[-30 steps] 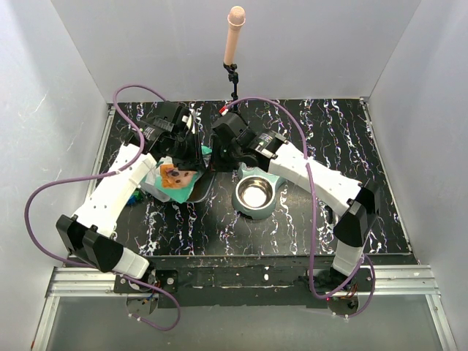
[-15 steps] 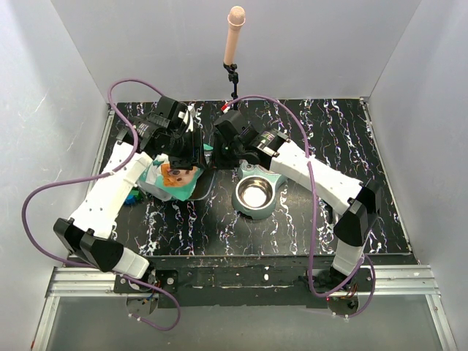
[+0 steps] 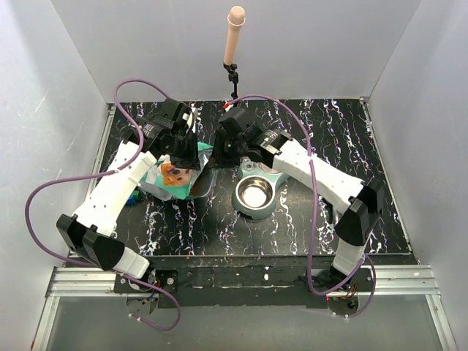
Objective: Serve the pet food
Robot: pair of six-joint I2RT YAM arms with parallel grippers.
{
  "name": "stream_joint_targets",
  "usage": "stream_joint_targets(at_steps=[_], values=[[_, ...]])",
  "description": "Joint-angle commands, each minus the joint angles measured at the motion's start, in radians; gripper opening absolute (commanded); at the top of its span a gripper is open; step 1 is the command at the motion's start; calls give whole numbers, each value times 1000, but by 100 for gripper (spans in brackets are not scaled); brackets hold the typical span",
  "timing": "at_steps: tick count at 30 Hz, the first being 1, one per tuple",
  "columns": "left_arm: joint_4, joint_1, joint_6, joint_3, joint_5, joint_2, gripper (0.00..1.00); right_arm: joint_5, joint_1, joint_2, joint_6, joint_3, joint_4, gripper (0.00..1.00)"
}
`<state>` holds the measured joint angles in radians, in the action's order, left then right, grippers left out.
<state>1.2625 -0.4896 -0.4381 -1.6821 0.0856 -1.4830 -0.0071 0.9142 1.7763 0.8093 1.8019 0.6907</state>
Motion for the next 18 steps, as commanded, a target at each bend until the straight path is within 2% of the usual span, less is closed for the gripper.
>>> stream_joint_targets(at_steps=[1,2,6,9,11,12,14,16,18], values=[[-18,9,7,-22,-144,15,3,-111,-29,-5,-47,42,-158,1],[-23,9,-2,-27,-161,13,0,-132,-32,8,-62,65,-161,1],[-77,9,-60,-18,-219,55,0,-143,-31,69,-99,184,-41,1],[-71,9,-105,-53,-247,63,0,-104,-31,46,-110,185,50,2],[-69,9,-109,-77,-221,59,0,-71,-31,19,-107,160,90,11],[-71,9,-117,-90,-205,62,0,-70,-32,2,-98,142,96,21],[-87,9,-128,-96,-172,78,0,-77,-29,-34,-72,104,96,32],[-95,9,-126,-114,-152,89,0,-70,-21,-75,-33,44,76,40],[-74,9,-108,-149,-145,79,0,-73,-23,-139,36,-57,22,43]])
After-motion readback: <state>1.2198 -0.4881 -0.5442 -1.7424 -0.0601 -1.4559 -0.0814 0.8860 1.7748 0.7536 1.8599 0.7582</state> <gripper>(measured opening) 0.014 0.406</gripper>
